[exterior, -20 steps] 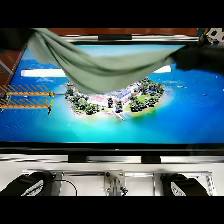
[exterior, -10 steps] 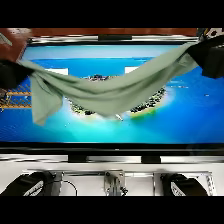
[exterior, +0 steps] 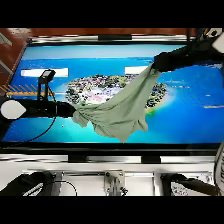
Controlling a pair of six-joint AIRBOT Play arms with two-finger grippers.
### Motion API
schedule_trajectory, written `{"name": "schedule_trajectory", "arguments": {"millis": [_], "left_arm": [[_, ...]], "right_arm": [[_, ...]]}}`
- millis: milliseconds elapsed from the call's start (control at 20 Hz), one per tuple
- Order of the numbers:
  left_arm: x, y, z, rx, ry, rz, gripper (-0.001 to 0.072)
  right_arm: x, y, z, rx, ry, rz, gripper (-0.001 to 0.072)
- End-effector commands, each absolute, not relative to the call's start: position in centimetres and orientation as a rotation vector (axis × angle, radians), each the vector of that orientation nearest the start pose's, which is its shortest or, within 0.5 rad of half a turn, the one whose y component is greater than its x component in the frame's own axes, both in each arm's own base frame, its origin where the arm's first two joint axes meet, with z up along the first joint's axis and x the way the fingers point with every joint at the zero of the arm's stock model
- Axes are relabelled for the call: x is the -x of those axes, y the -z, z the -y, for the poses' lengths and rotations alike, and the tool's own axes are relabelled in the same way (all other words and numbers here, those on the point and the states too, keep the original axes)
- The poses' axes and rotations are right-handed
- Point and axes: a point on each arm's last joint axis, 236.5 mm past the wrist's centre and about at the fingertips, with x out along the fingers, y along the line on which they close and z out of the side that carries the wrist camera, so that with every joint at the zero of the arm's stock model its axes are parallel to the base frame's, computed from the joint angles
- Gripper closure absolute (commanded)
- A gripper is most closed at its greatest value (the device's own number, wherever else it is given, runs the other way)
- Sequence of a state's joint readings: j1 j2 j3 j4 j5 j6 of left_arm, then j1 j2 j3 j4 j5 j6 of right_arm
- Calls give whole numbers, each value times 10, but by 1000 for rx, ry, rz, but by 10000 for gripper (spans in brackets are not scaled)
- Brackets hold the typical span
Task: Fold the shirts.
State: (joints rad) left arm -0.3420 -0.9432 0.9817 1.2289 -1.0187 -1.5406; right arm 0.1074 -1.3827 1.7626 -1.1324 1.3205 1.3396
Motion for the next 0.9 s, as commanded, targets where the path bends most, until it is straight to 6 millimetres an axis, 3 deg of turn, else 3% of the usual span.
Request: {"name": "schedule_trajectory", "arguments": {"millis": [0,50,150,200,250,350,400,500,550,600,700,850], "left_arm": [[-314,-59,184,130,480,-1053,675],[-315,-59,183,127,478,-1051,675],[-315,-59,183,127,479,-1050,675],[-315,-59,183,127,479,-1049,675],[-316,-59,183,122,481,-1047,674],[-316,-59,183,95,496,-1039,674],[-316,-59,183,84,502,-1036,674],[-316,-59,183,54,519,-1027,674],[-316,-59,183,54,519,-1027,674],[-316,-59,183,54,519,-1028,674],[-316,-59,183,55,519,-1027,675],[-316,-59,183,55,519,-1027,674]], "right_arm": [[-475,-129,-157,-196,-507,-1042,125],[-467,-118,-160,-215,-518,-1102,53],[-435,-108,-151,-169,-525,-1239,54],[-415,-104,-135,-112,-499,-1317,57],[-399,-104,-118,-75,-457,-1377,123],[-366,-103,-116,-104,-472,-1453,162],[-348,-93,-119,-142,-478,-1493,161],[-300,-52,-130,-286,-452,-1607,158],[-270,-28,-144,-403,-456,-1671,58],[-248,-11,-161,-536,-472,-1703,33],[-224,21,-186,-769,-425,-1703,33],[-201,62,-196,-780,-328,-1734,35]]}}
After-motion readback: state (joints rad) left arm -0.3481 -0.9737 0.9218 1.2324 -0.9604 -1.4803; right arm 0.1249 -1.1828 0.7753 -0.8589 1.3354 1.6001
